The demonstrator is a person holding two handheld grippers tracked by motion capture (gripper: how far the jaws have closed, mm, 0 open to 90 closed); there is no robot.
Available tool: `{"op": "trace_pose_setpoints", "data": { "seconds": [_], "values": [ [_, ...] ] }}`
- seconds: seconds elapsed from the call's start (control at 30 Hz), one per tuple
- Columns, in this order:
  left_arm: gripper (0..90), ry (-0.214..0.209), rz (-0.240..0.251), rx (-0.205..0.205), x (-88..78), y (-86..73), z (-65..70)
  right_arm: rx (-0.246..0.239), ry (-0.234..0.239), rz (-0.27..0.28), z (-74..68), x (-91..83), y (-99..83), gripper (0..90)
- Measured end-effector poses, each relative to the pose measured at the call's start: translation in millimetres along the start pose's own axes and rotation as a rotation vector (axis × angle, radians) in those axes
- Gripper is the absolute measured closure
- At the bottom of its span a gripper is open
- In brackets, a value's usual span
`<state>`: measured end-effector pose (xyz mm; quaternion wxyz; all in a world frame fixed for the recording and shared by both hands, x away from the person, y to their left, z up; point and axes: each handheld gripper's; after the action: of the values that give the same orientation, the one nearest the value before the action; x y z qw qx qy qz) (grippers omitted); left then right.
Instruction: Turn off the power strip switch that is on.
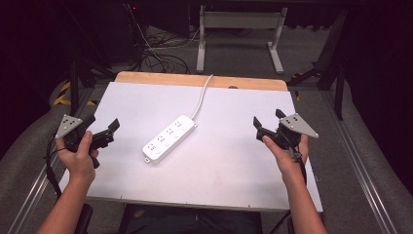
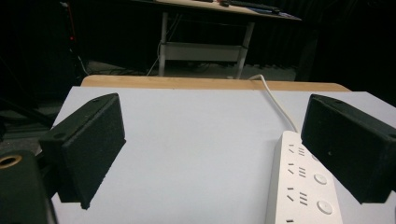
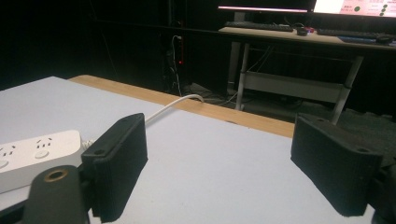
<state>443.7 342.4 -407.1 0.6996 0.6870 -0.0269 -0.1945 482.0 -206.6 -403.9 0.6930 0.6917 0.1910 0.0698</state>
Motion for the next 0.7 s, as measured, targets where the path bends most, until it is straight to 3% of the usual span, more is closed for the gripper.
{"op": "trace_pose_setpoints", "data": {
  "seconds": [0.7],
  "values": [
    [6.8,-0.008,-0.011,0.003,1.8,-0.8,0.0,-0.002,0.001,-0.002,-0.7,-0.2,0.1,19.3]
  ]
}}
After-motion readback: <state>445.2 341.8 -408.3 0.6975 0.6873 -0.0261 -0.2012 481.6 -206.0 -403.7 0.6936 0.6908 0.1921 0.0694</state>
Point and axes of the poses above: each handheld gripper's, and its own axes: x roughly forward along the jaws, y roughly out of its top, z roughly to its right, and after that the axes turned 5 degrees about x, right-handed
